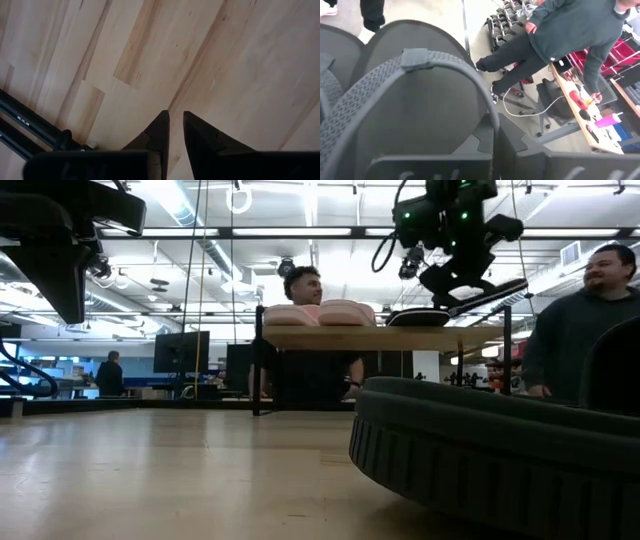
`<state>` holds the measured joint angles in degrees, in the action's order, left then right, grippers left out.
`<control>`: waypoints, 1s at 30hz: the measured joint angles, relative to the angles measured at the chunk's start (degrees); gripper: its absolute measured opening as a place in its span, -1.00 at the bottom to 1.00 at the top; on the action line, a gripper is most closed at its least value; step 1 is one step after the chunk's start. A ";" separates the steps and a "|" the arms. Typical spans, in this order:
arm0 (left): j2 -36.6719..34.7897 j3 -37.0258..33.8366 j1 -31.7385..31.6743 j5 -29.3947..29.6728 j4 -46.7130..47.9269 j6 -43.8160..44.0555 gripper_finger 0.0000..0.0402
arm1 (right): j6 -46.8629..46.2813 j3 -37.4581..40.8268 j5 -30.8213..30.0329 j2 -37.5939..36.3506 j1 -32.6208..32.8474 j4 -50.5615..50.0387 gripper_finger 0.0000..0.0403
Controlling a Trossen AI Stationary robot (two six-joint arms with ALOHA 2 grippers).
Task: Pick and place slides into the shelf
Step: Put the black slipper on the shelf
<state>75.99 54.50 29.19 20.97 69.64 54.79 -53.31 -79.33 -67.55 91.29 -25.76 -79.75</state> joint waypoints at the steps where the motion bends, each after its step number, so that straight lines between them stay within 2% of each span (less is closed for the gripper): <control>1: 0.00 0.00 0.00 0.00 -0.01 -0.02 -0.68 | 0.52 0.00 0.02 0.59 -0.02 0.94 -0.98; 11: 0.00 0.00 -0.02 0.00 -0.05 0.06 -0.70 | 11.25 0.00 3.41 2.81 0.15 15.32 -0.97; 22: 0.00 0.00 -0.02 0.00 -0.08 0.09 -0.68 | 11.53 0.00 6.03 2.77 1.20 15.66 -0.87; 27: 0.00 0.00 -0.02 0.00 -0.08 0.11 -0.71 | 13.05 0.00 7.41 1.75 1.94 15.56 -0.71; 30: 0.00 0.00 -0.02 0.00 -0.11 0.11 -0.72 | 13.83 0.00 10.51 -0.02 2.46 15.57 -0.59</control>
<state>75.99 54.50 29.17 20.97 69.53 54.89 -39.48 -79.33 -57.04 91.27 -23.30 -64.18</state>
